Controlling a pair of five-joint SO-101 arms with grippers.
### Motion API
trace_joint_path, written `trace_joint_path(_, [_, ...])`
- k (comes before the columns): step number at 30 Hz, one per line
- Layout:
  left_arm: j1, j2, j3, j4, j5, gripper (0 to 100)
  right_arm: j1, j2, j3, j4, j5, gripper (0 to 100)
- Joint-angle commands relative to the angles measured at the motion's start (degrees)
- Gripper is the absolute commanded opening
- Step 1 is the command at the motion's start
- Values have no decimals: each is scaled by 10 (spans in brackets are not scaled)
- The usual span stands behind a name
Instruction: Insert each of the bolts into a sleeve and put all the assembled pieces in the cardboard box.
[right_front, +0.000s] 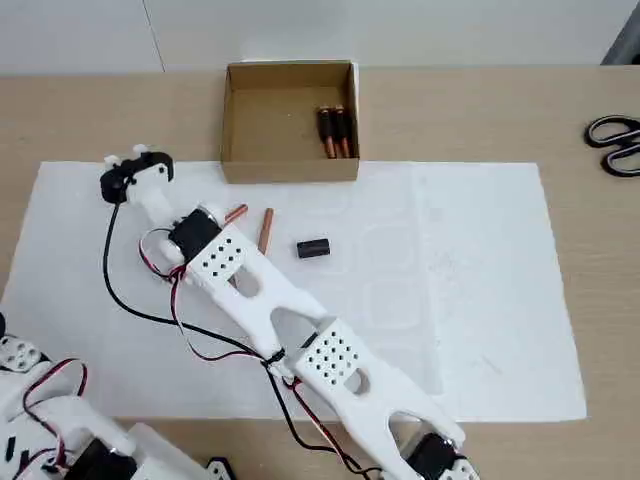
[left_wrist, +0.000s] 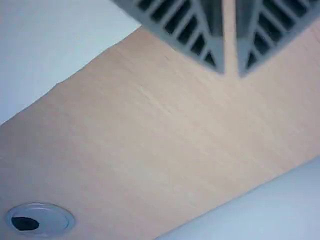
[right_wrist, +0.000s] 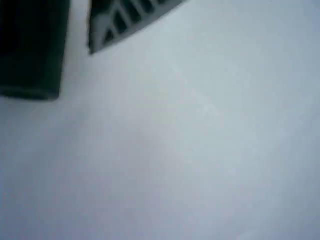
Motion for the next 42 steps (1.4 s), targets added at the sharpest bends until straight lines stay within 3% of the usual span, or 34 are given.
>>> trace_joint_path(1, [-2, -6, -20, -14, -1, 6, -11, 0, -6, -10, -3, 165])
trace_joint_path(6, [-1, -6, -20, -1, 0, 6, -18, 19, -6, -10, -3, 160])
trace_joint_path(12, [-1, -6, -20, 41, 0, 6, -18, 40, -6, -10, -3, 1])
trace_joint_path(17, [0, -6, -24, 38, 2, 6, -16, 37, -21, -4, -2, 2])
trace_joint_path(22, [2, -2, -74, 52, 2, 7, -16, 9, -103, 70, 0, 2])
trace_joint_path(28, [130, -1, -109, 95, 2, 7, 1, -73, -128, 102, 19, 2])
trace_joint_path(33, [236, 34, -112, 95, 2, 7, 68, -169, -86, 104, 24, 2])
trace_joint_path(38, [272, 185, -184, 98, 29, 7, 153, -290, 11, 106, 40, 2])
trace_joint_path(42, [346, 350, -291, 100, 39, 7, 175, -394, 139, 106, 84, 2])
